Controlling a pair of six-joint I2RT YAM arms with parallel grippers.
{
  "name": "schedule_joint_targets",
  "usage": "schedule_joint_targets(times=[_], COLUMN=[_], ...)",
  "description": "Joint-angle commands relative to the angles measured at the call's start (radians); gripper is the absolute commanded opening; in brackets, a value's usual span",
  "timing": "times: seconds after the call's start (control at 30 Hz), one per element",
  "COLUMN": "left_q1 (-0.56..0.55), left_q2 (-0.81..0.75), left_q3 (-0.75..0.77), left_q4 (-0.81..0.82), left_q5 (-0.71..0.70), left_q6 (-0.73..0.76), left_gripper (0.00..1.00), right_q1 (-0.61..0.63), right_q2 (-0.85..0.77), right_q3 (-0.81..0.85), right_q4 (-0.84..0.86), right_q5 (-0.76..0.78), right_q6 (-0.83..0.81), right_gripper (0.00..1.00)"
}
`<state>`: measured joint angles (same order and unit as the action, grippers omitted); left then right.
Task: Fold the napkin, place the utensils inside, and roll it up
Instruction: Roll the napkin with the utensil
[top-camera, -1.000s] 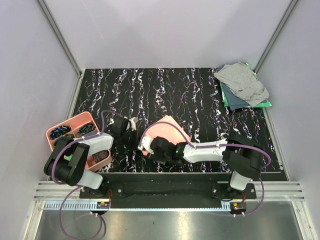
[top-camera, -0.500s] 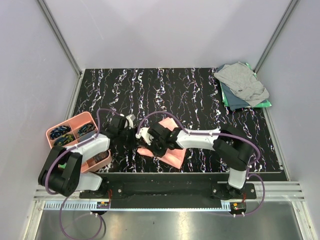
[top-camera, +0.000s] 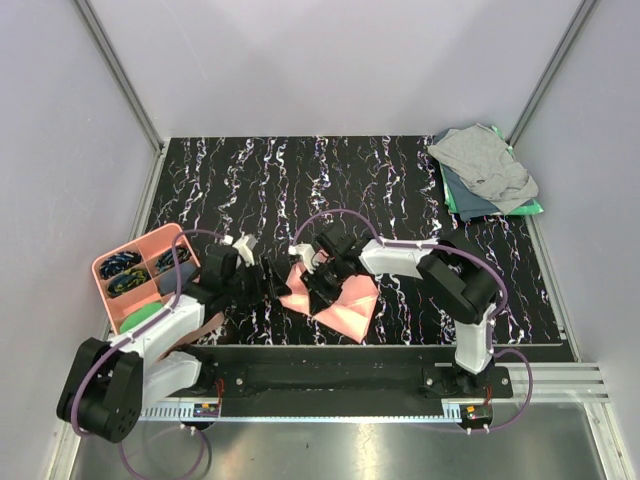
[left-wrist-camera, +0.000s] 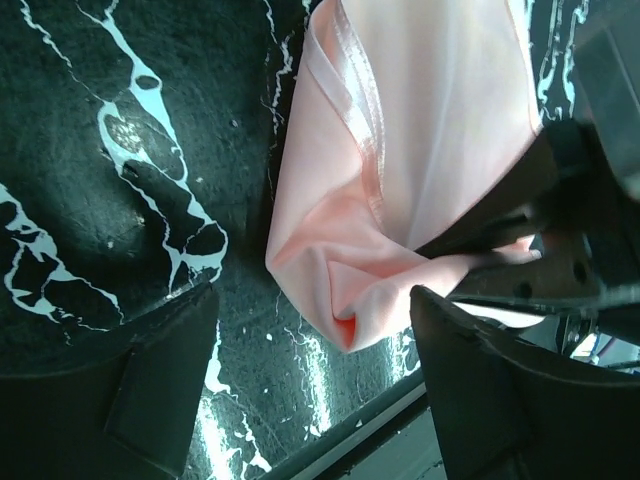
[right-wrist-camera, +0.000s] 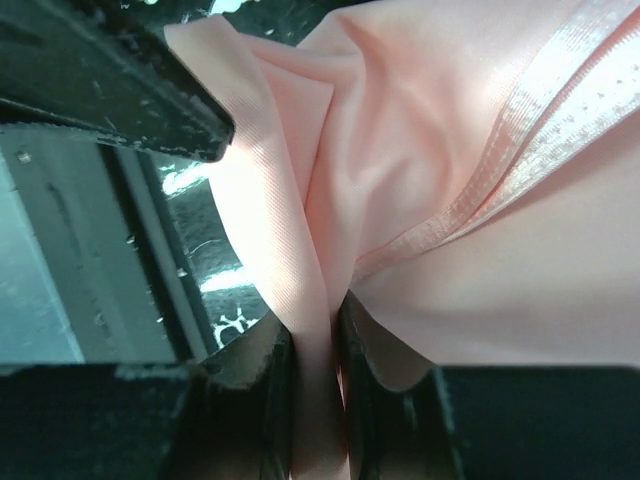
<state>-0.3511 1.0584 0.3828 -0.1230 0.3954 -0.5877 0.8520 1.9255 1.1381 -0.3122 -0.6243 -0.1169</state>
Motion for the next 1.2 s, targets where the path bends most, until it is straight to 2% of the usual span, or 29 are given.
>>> schedule_joint_targets(times=[0.0,0.2,0.47,0.67,1.0,1.13,1.17], left_q1=[0.003,0.001,0.0,-0.002,-0.026,-0.038,-0.045], left_q2=[-0.034,0.0,0.121,0.192,0.261,0.276,0.287], left_q3=[-0.048,-0.087,-0.085,-0.074,-0.078,-0.084,-0.084], left_q4=[0.169,0.279,0.399,0.437,0.497,0.516,0.519], left_q5=[0.039,0.063,0.102,0.106,0.118,0.114,0.115], left_q6=[-0.011,-0.003,0.009,0.017,0.002,-0.009,-0.011], left_gripper=[0.81,0.81,0.69,0.64,0.47,0.33,0.26], right_q1=[-0.033,-0.076,-0.1,-0.114,-0.131,-0.137,-0.137], right_q2=[0.096,0.147,0.182,0.19,0.201,0.202,0.199], right_q3=[0.002,0.02,0.025,0.028,0.037,0.049,0.052], right_q4=[-0.085,-0.08,-0.073,-0.071,-0.068,-0.068,-0.068], right_q5=[-0.127,-0.206,-0.232,-0.233,-0.241,-0.232,-0.229], right_q6=[0.009,0.017,0.023,0.029,0.037,0.043,0.045], right_gripper=[0.25,0.24,0.24,0.25,0.25,0.26,0.26])
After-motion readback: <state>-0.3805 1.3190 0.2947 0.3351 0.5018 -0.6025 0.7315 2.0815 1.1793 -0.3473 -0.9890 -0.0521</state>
